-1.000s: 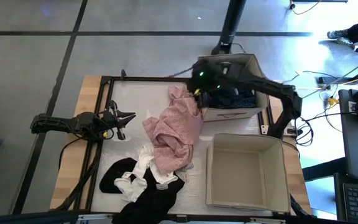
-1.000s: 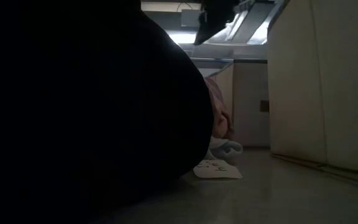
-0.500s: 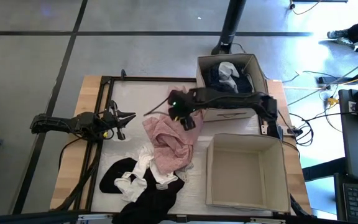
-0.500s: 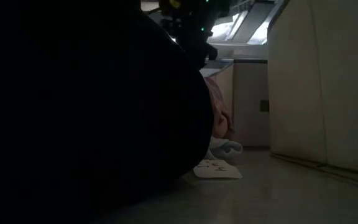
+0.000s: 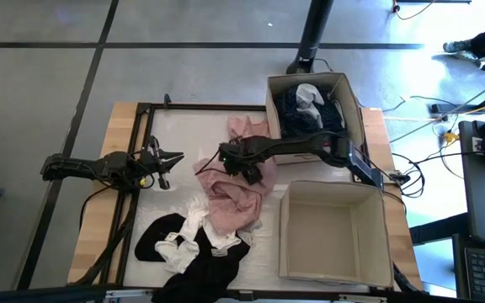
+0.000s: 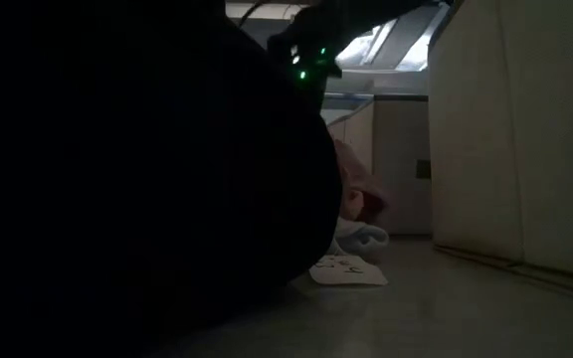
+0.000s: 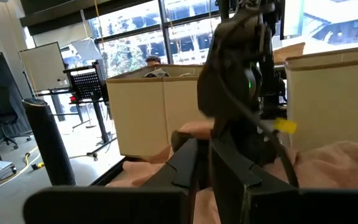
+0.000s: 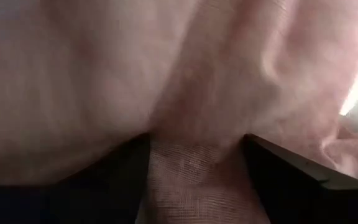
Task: Sort clothes
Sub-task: Put the pink shirt into the top laundry organizer
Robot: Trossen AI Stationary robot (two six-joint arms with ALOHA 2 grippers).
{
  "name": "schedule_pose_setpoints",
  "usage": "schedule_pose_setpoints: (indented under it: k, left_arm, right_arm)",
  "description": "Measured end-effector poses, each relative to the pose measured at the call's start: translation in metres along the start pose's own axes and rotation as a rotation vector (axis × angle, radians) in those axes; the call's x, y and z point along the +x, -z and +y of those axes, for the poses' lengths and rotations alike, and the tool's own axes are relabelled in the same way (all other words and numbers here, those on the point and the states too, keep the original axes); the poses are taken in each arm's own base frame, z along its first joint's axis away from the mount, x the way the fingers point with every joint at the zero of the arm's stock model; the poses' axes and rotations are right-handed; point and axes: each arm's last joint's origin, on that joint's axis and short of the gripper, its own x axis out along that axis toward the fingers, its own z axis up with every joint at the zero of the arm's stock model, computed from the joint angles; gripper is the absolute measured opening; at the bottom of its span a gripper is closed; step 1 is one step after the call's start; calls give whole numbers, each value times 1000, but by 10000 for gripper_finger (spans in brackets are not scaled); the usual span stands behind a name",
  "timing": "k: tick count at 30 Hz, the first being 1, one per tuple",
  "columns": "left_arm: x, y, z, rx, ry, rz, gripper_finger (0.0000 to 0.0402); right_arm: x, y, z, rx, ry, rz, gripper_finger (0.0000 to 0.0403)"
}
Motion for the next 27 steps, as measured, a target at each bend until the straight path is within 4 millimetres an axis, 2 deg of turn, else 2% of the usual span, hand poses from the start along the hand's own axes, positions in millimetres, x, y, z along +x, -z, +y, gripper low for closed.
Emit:
schedule_pose_setpoints:
  k: [3, 6, 10, 16, 18, 23, 27]
  left_arm:
    - [0, 1, 0, -8, 2, 12, 31]
    - [0, 3, 0, 4, 5, 25, 31]
    - [0, 2, 0, 4, 4, 22, 31]
    - [0, 2, 0, 3, 4, 22, 31]
    - [0, 2, 0, 3, 4, 22, 31]
    - [0, 2, 0, 2, 4, 20, 31]
    - [0, 2, 0, 0, 3, 18, 31]
  right_arm:
    - [12, -2, 2, -26, -2, 15, 256]
    - [21, -3, 2, -25, 1, 23, 224]
    - [25, -4, 1, -19, 14, 13, 156]
    - [26, -4, 1, -85, 33, 24, 31]
    - [26, -4, 1, -95, 33, 25, 14]
    - [11, -2, -3, -84, 39, 2, 32]
    - [-26, 1, -11, -66, 84, -60, 13]
